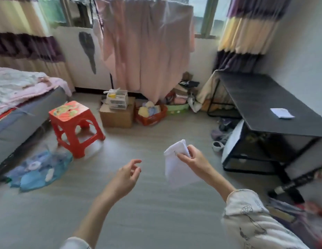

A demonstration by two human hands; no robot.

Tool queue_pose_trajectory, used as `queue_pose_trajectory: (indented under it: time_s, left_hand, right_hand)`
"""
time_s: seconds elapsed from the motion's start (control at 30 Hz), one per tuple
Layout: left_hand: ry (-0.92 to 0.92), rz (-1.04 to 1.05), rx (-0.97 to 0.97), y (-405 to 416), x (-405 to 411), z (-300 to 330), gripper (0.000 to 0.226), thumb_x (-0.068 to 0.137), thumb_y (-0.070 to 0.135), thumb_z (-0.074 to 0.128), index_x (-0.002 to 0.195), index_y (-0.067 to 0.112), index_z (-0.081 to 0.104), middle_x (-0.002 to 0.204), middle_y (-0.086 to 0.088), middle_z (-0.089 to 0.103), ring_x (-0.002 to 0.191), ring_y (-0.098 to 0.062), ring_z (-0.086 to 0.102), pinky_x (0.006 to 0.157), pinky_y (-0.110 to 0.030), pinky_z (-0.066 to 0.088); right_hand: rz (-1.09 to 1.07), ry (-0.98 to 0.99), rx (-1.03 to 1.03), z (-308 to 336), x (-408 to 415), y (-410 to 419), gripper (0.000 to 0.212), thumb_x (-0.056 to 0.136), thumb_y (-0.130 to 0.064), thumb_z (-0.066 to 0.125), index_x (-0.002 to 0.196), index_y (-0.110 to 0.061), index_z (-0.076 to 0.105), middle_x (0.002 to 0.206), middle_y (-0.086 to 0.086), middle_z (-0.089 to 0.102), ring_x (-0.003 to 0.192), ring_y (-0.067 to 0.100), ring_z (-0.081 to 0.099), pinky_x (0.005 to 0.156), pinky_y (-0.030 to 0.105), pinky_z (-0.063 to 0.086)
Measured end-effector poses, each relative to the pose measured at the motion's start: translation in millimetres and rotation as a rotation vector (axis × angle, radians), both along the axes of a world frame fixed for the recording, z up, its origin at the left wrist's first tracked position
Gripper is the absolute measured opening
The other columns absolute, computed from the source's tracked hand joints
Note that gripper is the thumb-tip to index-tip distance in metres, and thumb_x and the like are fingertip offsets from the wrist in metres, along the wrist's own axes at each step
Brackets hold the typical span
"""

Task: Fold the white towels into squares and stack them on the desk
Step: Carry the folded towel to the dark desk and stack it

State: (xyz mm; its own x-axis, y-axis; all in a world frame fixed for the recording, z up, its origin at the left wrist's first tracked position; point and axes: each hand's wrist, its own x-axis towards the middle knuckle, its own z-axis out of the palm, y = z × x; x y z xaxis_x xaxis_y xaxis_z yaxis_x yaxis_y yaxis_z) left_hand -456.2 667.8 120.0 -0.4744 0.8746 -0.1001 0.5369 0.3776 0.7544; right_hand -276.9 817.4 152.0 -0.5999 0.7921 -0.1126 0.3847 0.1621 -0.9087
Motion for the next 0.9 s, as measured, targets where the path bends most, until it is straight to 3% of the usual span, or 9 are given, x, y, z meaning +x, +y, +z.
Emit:
queue_pose_trajectory:
  time_s: [0.17,0.27,0.47,0.6,0.9]
  left_hand:
    - [-0.022,-0.276,-0.065,150.6,60.7,-13.3,0.029,0.094,0.017,0.049,0.123,0.014,0.053,0.097,-0.002,0.062,0.083,-0.016,0.06,0.074,-0.02,0.043]
    - [-0.032,-0.415,-0.079,237.7,93.3,-17.7,0.026,0.094,0.017,0.049,0.119,0.015,0.055,0.096,-0.002,0.063,0.083,-0.018,0.062,0.076,-0.023,0.044]
    - [-0.053,-0.636,-0.126,409.5,133.4,-43.7,0.022,0.095,0.018,0.047,0.115,0.019,0.056,0.098,-0.001,0.065,0.085,-0.019,0.062,0.077,-0.023,0.046]
    - [-0.11,-0.707,-0.152,531.1,138.5,-52.2,0.017,0.095,0.014,0.045,0.105,0.026,0.052,0.099,-0.005,0.065,0.079,-0.016,0.062,0.059,-0.01,0.042]
    - [-0.173,-0.819,-0.204,735.1,166.9,-54.7,0.017,0.095,0.016,0.043,0.101,0.029,0.053,0.093,0.002,0.064,0.079,-0.015,0.061,0.058,-0.018,0.042]
  right_hand:
    - [-0.266,0.038,-0.047,0.8,102.1,110.7,0.032,0.087,-0.026,0.063,0.087,0.003,0.049,0.075,0.004,0.041,0.068,0.017,0.04,0.061,0.026,0.032]
    - [-0.396,0.069,-0.078,-4.4,146.2,170.7,0.029,0.088,-0.028,0.061,0.096,-0.002,0.052,0.085,0.007,0.051,0.077,0.02,0.05,0.069,0.034,0.04]
    - [-0.576,0.038,-0.085,-26.5,184.6,296.6,0.034,0.089,-0.029,0.059,0.101,0.002,0.052,0.089,0.006,0.053,0.081,0.019,0.052,0.068,0.029,0.042]
    - [-0.713,0.073,-0.139,-33.7,194.1,390.8,0.028,0.089,-0.031,0.059,0.096,-0.006,0.051,0.089,0.004,0.055,0.081,0.017,0.054,0.068,0.027,0.042]
    - [-0.973,0.101,-0.246,-50.4,225.0,562.8,0.028,0.087,-0.035,0.06,0.096,-0.01,0.052,0.098,0.01,0.058,0.091,0.024,0.058,0.078,0.035,0.045]
